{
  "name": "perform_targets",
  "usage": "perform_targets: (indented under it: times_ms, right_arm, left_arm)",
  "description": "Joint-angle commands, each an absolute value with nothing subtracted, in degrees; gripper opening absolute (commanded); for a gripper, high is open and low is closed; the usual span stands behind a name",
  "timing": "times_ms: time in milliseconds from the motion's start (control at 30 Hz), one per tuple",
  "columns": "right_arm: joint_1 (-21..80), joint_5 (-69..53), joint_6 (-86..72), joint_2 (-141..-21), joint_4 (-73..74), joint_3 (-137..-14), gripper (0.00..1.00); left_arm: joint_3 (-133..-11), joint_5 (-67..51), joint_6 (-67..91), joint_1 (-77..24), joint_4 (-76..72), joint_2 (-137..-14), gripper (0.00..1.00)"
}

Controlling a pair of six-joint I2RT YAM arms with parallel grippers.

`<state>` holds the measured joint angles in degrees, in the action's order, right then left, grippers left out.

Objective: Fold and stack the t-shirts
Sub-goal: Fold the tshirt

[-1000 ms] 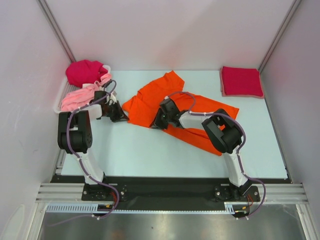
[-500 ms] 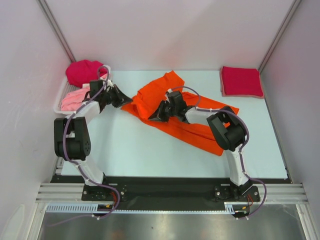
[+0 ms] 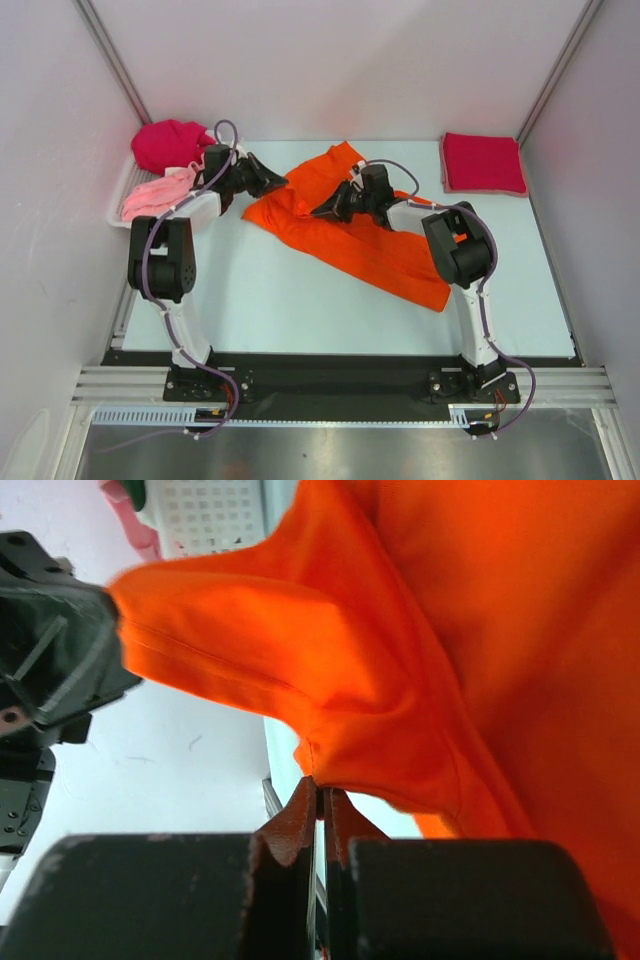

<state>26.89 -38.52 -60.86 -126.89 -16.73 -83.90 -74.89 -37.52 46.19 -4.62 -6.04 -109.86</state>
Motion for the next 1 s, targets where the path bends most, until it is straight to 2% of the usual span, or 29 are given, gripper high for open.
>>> perform_targets:
  times_ms: [0,233,967]
  right_arm:
    - [25.7,-41.7,-61.4,-128.5,-18.2,-86.1,0.03]
    - [23.5,-42.2,-61.6,-130.3,-17.8,-88.3,0.03]
    - [21.2,-41.5,-64.2,-135.1,-19.6,-91.0,0.15]
  left_arm:
    - [-79.0,-36.4,49.5,-5.3,-10.6,-112.0,0.0]
    - [-83.3,-36.0,51.9,-6.2,-12.2,-116.3,0.01]
    - [-96.2,-39.8,55.4,-8.2,-15.6,-129.8,0.01]
